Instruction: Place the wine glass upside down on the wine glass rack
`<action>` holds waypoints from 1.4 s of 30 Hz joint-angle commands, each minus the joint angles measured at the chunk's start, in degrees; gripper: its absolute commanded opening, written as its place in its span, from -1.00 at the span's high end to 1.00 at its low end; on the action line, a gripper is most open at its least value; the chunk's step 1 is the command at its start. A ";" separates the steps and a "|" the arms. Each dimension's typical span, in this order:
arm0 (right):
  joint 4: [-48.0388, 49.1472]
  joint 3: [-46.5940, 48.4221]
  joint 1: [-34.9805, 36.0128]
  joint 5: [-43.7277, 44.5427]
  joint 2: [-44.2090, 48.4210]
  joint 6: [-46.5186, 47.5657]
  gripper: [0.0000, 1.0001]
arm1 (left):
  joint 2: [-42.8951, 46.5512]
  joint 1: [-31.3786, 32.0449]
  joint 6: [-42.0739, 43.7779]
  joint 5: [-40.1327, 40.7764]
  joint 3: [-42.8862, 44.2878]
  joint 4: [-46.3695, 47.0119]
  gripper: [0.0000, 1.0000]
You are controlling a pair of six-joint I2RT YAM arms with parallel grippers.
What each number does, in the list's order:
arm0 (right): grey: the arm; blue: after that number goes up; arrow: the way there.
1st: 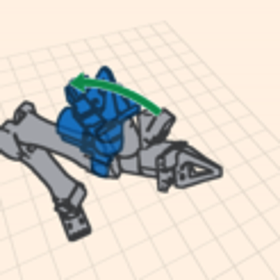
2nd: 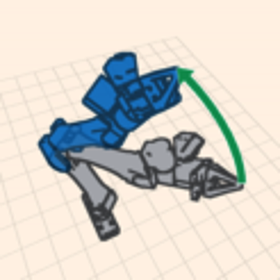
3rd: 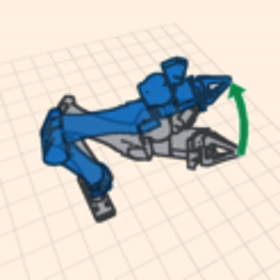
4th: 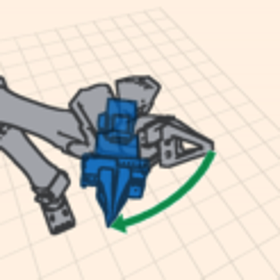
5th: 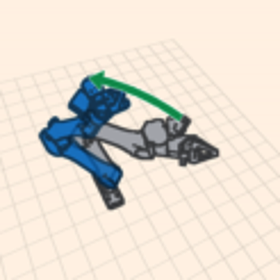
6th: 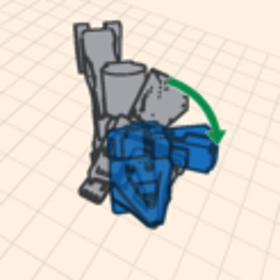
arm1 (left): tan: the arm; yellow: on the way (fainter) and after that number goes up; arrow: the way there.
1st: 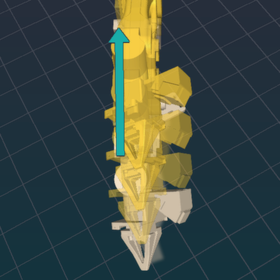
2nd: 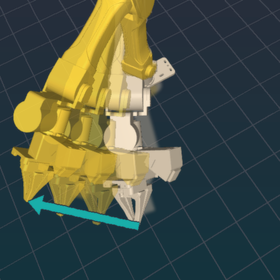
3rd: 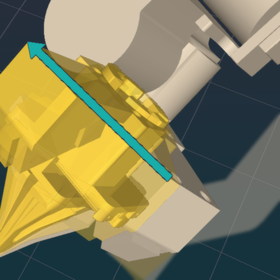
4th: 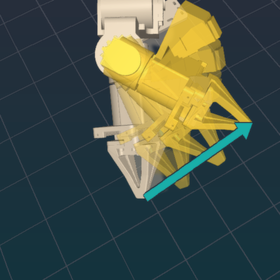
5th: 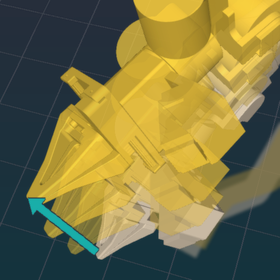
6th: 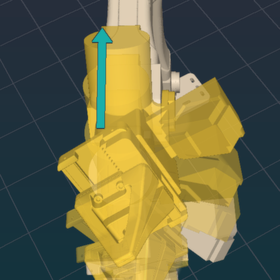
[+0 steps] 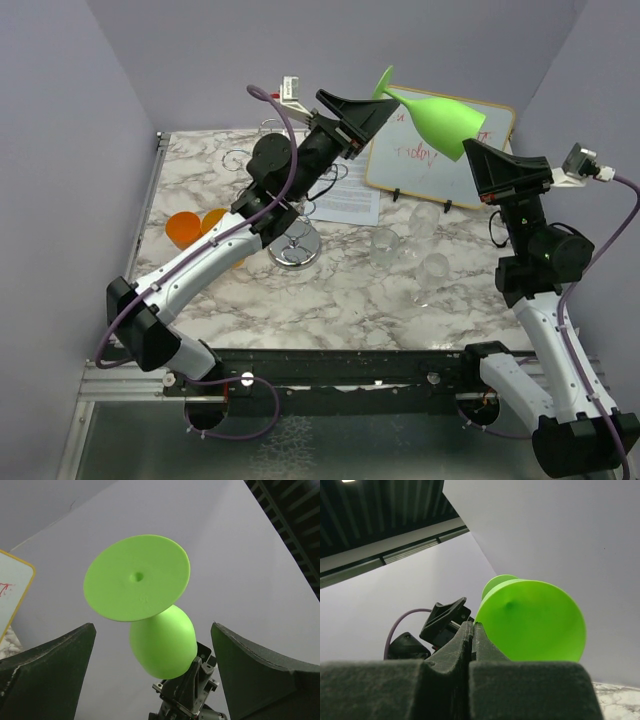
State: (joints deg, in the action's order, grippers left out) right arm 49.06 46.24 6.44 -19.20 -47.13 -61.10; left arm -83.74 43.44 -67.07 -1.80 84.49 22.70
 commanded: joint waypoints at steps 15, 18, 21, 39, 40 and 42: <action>7.55 -2.08 0.33 -4.81 -2.23 -1.42 0.99 | -6.39 6.78 -1.65 24.41 5.86 8.15 -0.26; 7.46 -2.43 0.33 -5.46 -2.17 -1.80 0.99 | -7.19 6.90 -2.35 24.28 6.32 9.21 -0.15; 7.56 -2.89 0.33 -5.75 -2.26 -2.20 0.99 | -7.97 7.10 -2.87 23.52 6.60 10.00 0.01; -7.07 0.18 0.33 -7.40 -1.15 -0.04 0.36 | -9.51 7.19 8.10 17.10 7.10 12.70 1.00; -9.64 0.32 0.33 -6.78 -0.31 0.92 0.17 | -8.87 7.18 9.96 17.44 6.52 12.78 1.00; -15.71 1.10 0.33 -5.36 1.46 3.16 -0.16 | -7.59 7.13 15.03 17.42 5.85 12.86 1.00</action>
State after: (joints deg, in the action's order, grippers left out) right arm 46.44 44.84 6.44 -24.53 -48.75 -62.65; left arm -94.94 50.37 -61.49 17.15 91.35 33.52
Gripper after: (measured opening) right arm 0.465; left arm 0.058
